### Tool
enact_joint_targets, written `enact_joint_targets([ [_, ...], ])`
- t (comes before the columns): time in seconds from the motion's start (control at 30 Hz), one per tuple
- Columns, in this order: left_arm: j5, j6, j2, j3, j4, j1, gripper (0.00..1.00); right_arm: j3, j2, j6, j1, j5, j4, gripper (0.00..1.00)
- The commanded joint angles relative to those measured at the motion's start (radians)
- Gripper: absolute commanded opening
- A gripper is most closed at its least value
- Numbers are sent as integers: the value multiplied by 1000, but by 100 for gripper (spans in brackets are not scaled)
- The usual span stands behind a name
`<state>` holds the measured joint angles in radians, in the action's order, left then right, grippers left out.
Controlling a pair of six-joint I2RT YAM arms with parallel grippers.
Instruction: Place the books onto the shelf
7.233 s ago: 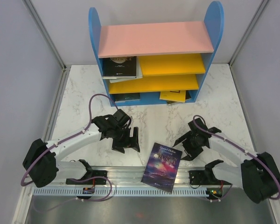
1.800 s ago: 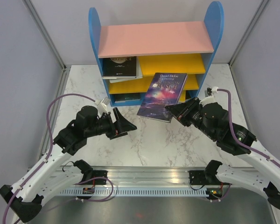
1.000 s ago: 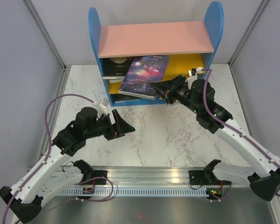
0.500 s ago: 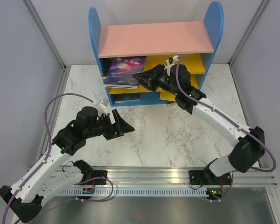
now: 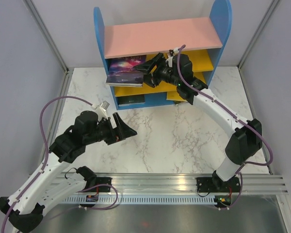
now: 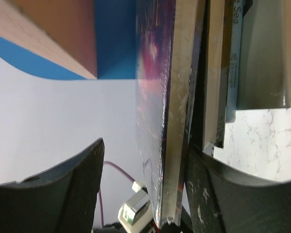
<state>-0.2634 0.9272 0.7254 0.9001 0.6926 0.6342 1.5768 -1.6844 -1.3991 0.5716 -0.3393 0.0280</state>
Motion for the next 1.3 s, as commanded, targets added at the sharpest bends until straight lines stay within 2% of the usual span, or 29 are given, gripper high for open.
enact_joint_targets([
  [0.0,30,-54,-1,48,27,-8,89,-23,57,28,-64,-58,-114,68],
  [0.2,30,-62,35,57,28,-8,89,-167,132,23,-102,-110,-100,69],
  [0.43,24,-62,66,63,22,-8,89,-205,161,35,-107,-164,-63,69],
  [0.67,29,-56,51,45,22,-8,89,-247,258,66,-107,-178,-30,56],
  [0.77,27,-51,48,36,22,-8,89,-276,284,68,-104,-187,-30,42],
  [0.87,30,-48,46,34,22,-8,89,-285,288,72,-89,-198,1,36],
  [1.27,39,-34,28,28,22,-8,88,-302,272,77,2,-170,18,28],
])
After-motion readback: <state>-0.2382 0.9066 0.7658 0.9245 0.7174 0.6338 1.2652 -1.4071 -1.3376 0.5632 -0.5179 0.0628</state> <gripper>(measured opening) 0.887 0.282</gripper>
